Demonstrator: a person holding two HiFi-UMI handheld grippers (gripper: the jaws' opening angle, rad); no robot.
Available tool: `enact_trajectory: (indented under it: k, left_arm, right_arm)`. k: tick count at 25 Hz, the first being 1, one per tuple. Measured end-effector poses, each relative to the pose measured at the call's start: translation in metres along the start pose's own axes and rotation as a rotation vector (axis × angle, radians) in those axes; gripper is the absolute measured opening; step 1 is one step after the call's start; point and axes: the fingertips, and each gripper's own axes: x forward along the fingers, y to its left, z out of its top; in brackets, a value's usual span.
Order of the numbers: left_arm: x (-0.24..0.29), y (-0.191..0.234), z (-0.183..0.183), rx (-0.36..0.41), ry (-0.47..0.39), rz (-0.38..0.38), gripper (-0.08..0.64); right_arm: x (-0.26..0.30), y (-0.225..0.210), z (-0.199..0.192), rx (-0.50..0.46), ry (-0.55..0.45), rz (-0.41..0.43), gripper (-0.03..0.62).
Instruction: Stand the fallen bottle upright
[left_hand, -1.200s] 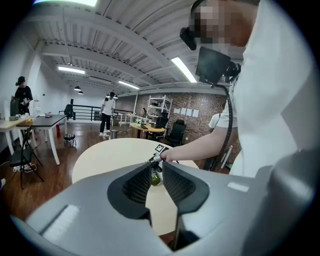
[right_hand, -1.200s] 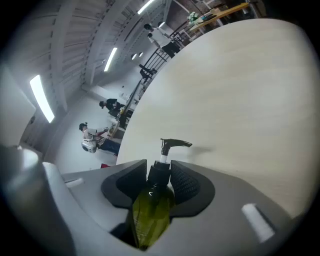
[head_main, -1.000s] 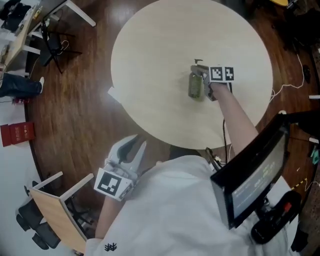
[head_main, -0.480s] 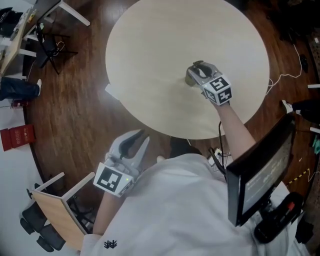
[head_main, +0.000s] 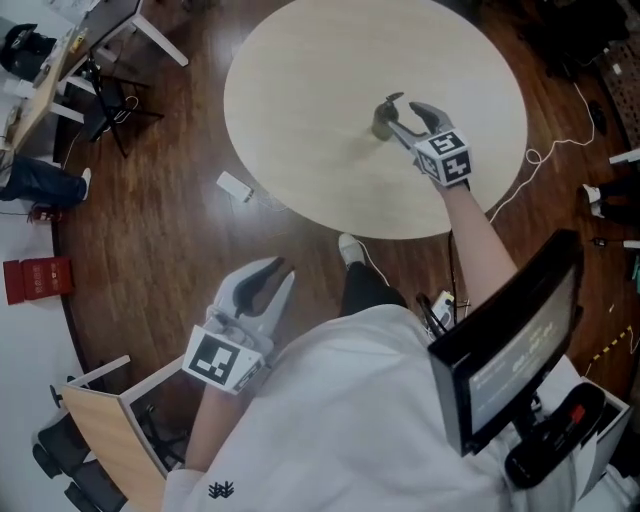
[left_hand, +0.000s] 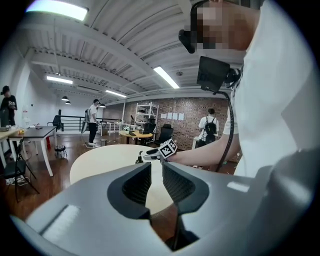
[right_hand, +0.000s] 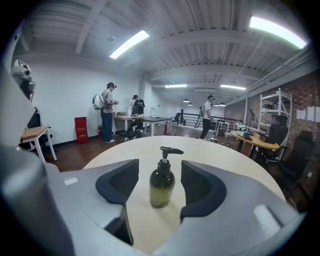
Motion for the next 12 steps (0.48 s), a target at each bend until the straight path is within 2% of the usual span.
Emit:
enact_trajectory:
  k: [3,9,12]
  left_arm:
    - [-0.032,-0.015,-0.013,0.020,-0.033,-0.005,0.069]
    - [-0.096,-0.055,-0.046,0.007,-0.048,-0.081,0.069]
    - [-0.113,-0.072,-0.060,0.002,-0.049,-0.109,0.069]
  right_arm:
    - [-0.050,0.027,0.007,0.009,-0.032,-0.032,0.257]
    - [-0.175,0.141,0.006,0.087,-0.082,-0.016,0.272]
    - [-0.223,0.191,0.007,0.098,-0.096,0.022,0.281]
